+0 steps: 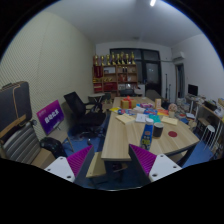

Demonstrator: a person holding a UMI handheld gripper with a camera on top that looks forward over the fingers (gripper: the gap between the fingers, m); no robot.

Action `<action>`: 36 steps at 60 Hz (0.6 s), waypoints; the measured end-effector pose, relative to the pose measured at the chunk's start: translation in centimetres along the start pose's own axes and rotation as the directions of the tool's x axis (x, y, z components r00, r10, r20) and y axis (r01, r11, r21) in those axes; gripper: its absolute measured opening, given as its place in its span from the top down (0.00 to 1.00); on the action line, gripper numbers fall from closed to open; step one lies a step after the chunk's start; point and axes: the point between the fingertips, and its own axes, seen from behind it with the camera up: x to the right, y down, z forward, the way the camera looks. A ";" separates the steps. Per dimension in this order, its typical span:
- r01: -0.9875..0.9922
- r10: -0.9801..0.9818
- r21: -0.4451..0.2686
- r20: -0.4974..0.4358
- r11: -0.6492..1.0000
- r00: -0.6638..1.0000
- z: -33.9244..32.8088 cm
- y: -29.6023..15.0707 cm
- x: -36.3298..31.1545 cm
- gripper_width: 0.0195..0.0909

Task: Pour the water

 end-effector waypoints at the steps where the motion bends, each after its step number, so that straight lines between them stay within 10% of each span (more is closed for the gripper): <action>1: -0.005 0.005 0.005 -0.011 1.000 1.000 0.9 1.1 -0.5 0.16; 36: 0.053 -0.036 0.079 -0.213 0.995 0.976 26.9 5.7 19.0 0.16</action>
